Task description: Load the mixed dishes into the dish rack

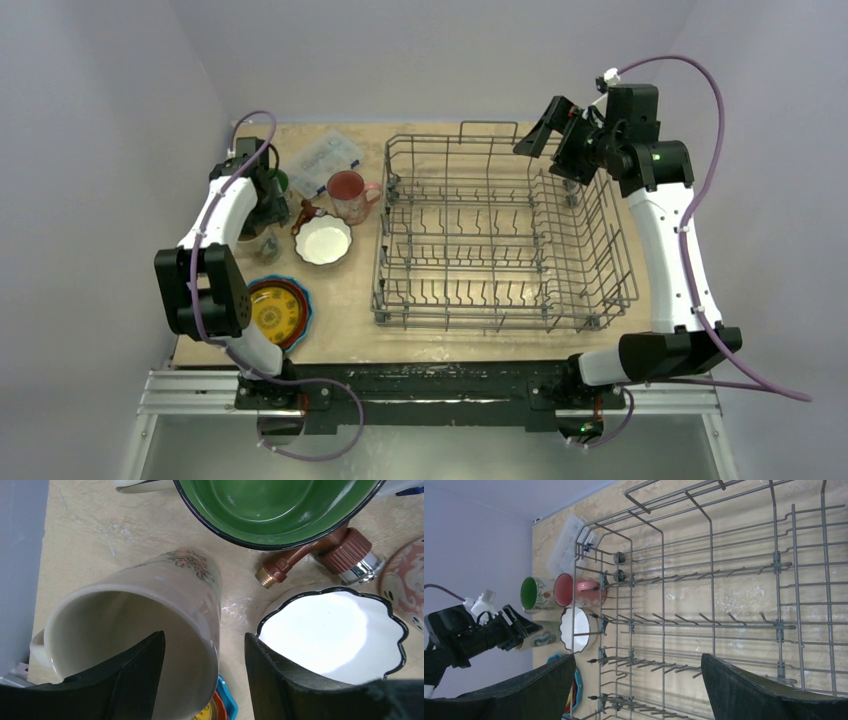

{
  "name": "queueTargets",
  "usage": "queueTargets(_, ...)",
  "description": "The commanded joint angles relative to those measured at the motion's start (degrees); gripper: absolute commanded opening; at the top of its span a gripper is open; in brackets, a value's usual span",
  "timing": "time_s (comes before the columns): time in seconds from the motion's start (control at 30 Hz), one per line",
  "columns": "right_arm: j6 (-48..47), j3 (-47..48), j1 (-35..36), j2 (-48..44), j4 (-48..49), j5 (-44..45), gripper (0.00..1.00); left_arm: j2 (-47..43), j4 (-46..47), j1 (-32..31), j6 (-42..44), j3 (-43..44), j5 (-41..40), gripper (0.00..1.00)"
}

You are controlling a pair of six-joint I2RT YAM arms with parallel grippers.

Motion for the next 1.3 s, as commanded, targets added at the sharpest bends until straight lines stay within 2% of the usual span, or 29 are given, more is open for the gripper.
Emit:
queueTargets(0.0, -0.7, 0.6, -0.2, -0.8, 1.7, -0.9, 0.99, 1.5, 1.6, 0.6, 2.4, 0.9, 0.8, 0.54)
queueTargets(0.13, -0.4, 0.6, -0.2, -0.7, 1.5, -0.8, 0.99, 3.4, 0.8, 0.6, 2.3, 2.7, 2.3, 0.43)
queueTargets(0.47, 0.2, -0.9, -0.2, -1.4, 1.7, -1.3, 0.99, 1.2, -2.2, 0.6, 2.9, 2.9, -0.8, 0.01)
queueTargets(0.77, 1.1, -2.0, -0.2, -1.1, 1.9, -3.4, 0.99, -7.2, -6.1, 0.6, 2.8, 3.5, -5.4, 0.0)
queueTargets(0.93, 1.3, -1.0, -0.2, -0.5, 1.8, -5.7, 0.99, -14.6, -11.1, 0.6, -1.9, 6.0, -3.0, 0.0)
queueTargets(1.1, 1.1, -1.5, 0.9, -0.6, 2.8, -7.5, 0.99, -22.8, -13.3, 0.5, -8.6, 7.5, 8.8, 0.0)
queueTargets(1.27, 2.4, -3.5, 4.1, -2.8, 5.3, -7.4, 0.99, -31.4, -10.1, 0.5, -16.5, 6.9, 26.2, 0.0)
